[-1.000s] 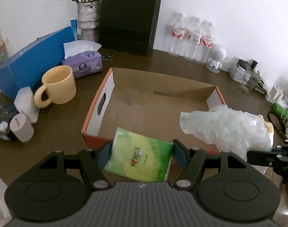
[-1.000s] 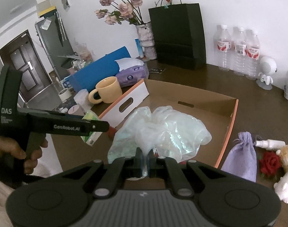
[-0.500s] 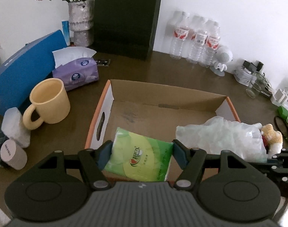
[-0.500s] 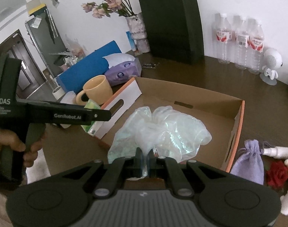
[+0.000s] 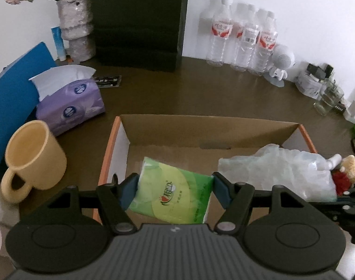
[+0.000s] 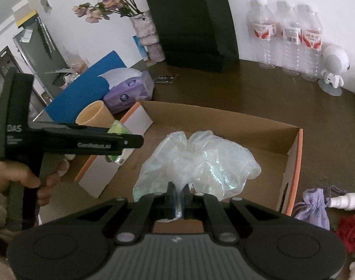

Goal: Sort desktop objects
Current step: 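Lift the tissue pack with the left tool while the right tool carries the bag over the box, then open the left gripper dropping the tissue pack in the box while the right gripper releases the bag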

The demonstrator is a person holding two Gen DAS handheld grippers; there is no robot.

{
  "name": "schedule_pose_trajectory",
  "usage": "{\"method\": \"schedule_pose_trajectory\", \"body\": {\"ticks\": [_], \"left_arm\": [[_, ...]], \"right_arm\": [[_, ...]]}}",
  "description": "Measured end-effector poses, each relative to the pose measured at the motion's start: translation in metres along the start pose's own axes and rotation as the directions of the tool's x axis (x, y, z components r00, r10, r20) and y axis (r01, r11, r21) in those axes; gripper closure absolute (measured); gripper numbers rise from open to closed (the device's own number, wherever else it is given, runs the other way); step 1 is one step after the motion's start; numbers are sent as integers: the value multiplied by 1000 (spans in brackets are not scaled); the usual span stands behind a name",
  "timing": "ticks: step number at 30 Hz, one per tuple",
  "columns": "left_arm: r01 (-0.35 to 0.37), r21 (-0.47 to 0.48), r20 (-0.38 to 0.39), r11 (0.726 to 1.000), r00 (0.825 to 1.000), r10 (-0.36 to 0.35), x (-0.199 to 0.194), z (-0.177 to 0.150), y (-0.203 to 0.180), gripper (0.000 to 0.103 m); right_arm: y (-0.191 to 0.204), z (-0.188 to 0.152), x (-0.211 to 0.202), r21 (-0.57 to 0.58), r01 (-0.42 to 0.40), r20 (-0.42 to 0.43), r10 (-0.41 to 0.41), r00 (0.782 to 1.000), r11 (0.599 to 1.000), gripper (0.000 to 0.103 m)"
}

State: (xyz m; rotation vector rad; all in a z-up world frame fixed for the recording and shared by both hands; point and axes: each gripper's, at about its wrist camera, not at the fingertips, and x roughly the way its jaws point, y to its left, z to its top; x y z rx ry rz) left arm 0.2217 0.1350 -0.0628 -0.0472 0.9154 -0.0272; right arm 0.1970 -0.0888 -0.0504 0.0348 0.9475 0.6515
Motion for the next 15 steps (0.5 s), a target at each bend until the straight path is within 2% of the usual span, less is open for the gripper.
{"method": "schedule_pose_trajectory", "body": {"ticks": [6, 15], "left_arm": [[-18, -12, -31, 1000, 999, 17, 34, 11, 5, 34], [-29, -7, -64, 1000, 998, 28, 62, 17, 9, 34]], "right_arm": [[-11, 11, 20, 19, 16, -13, -16, 1000, 1000, 99], [-21, 21, 43, 38, 25, -33, -24, 999, 999, 99]]}}
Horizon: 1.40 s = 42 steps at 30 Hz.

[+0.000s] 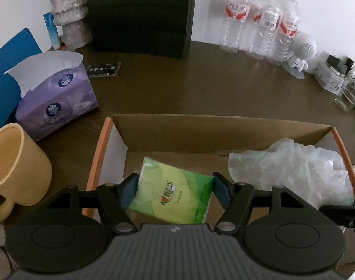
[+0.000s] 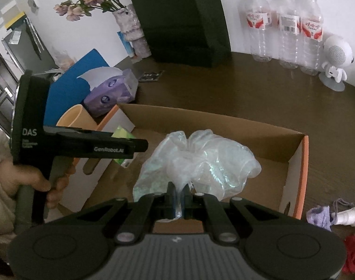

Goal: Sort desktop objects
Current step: 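Open the left gripper dropping the tissue pack in the box while the right gripper releases the bag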

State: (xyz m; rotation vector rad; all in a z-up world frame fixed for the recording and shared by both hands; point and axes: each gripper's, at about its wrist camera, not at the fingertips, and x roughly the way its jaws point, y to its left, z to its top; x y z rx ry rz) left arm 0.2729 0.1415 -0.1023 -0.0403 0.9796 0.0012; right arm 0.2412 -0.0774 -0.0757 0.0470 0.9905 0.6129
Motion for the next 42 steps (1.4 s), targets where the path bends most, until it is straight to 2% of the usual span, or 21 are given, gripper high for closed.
{"method": "schedule_pose_trajectory", "body": {"ticks": [17, 23, 27, 28, 30, 32, 38, 42], "left_arm": [[-47, 50, -13, 998, 999, 48, 25, 8, -7, 34], [-56, 54, -7, 997, 998, 56, 26, 8, -8, 34], [-65, 61, -10, 996, 998, 66, 26, 8, -10, 32], [-70, 58, -9, 996, 997, 71, 26, 8, -10, 31], [-81, 53, -7, 995, 997, 81, 26, 8, -10, 25], [-95, 50, 0, 994, 995, 95, 24, 8, -10, 13], [-104, 51, 15, 993, 995, 103, 18, 8, -12, 0], [-108, 50, 27, 993, 994, 107, 13, 9, -14, 0]], "right_arm": [[-15, -1, 41, 34, 34, -74, -31, 997, 999, 99], [-21, -1, 46, 74, 40, -99, -33, 994, 996, 95], [-22, -1, 46, 83, 32, -93, -24, 995, 996, 88], [-23, -1, 45, 87, 27, -96, -19, 995, 996, 86], [-23, 0, 46, 102, 27, -103, -17, 994, 994, 72], [-25, -1, 45, 117, 23, -106, -10, 994, 993, 67], [-24, -4, 41, 125, 24, -102, -11, 995, 992, 61], [-22, -5, 37, 121, 25, -100, -13, 995, 992, 56]]}}
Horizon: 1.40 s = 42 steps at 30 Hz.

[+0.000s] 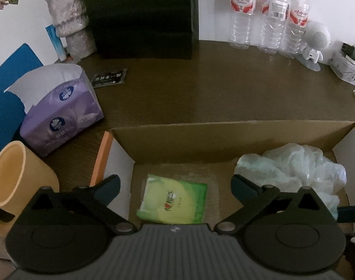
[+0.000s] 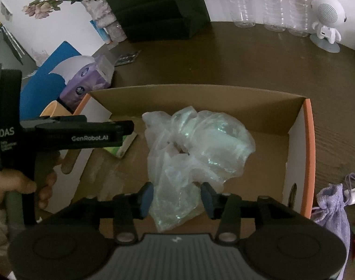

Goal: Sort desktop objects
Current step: 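Open the left gripper dropping the tissue pack in the box while the right gripper releases the bag, then withdraw both tools from the box toward the lavender pouch and plush dog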

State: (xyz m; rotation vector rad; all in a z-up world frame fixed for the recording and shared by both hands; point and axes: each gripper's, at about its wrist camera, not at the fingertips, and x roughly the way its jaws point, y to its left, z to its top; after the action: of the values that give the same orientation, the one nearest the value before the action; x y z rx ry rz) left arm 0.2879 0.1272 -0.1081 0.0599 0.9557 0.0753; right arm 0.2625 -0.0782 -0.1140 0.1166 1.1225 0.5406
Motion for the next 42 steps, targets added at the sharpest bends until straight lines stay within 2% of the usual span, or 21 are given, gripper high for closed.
{"method": "schedule_pose_trajectory", "body": {"ticks": [4, 8, 12, 17, 22, 31, 38, 42], "left_arm": [[19, -9, 16, 1000, 1000, -19, -10, 2, 1, 0], [18, -9, 33, 1000, 999, -18, -21, 1, 1, 0], [19, -12, 41, 1000, 999, -19, -33, -3, 2, 0], [21, -24, 56, 999, 998, -20, -53, -9, 5, 0], [28, -46, 85, 999, 996, -24, -77, -16, 10, 0], [39, -89, 155, 995, 988, -25, -133, -35, 19, 0], [80, -95, 176, 992, 982, -62, -174, -58, 15, 0], [130, -106, 191, 986, 976, -108, -197, -71, 4, 0]], "right_arm": [[2, -2, -5, -7, 5, 3, -5, 1000, 1000, 48], [6, -6, -14, -16, 15, 20, -15, 1000, 1000, 36], [13, -11, -28, -37, 42, 35, -41, 999, 998, 35], [26, -21, -50, -65, 40, 54, -36, 998, 997, 23], [41, -33, -70, -90, 53, 60, -47, 997, 995, 23], [53, -65, -121, -87, 62, 135, -50, 990, 994, 14], [42, -97, -161, -97, 129, 157, -113, 981, 987, 14], [31, -119, -185, -55, 155, 183, -143, 973, 986, 14]]}}
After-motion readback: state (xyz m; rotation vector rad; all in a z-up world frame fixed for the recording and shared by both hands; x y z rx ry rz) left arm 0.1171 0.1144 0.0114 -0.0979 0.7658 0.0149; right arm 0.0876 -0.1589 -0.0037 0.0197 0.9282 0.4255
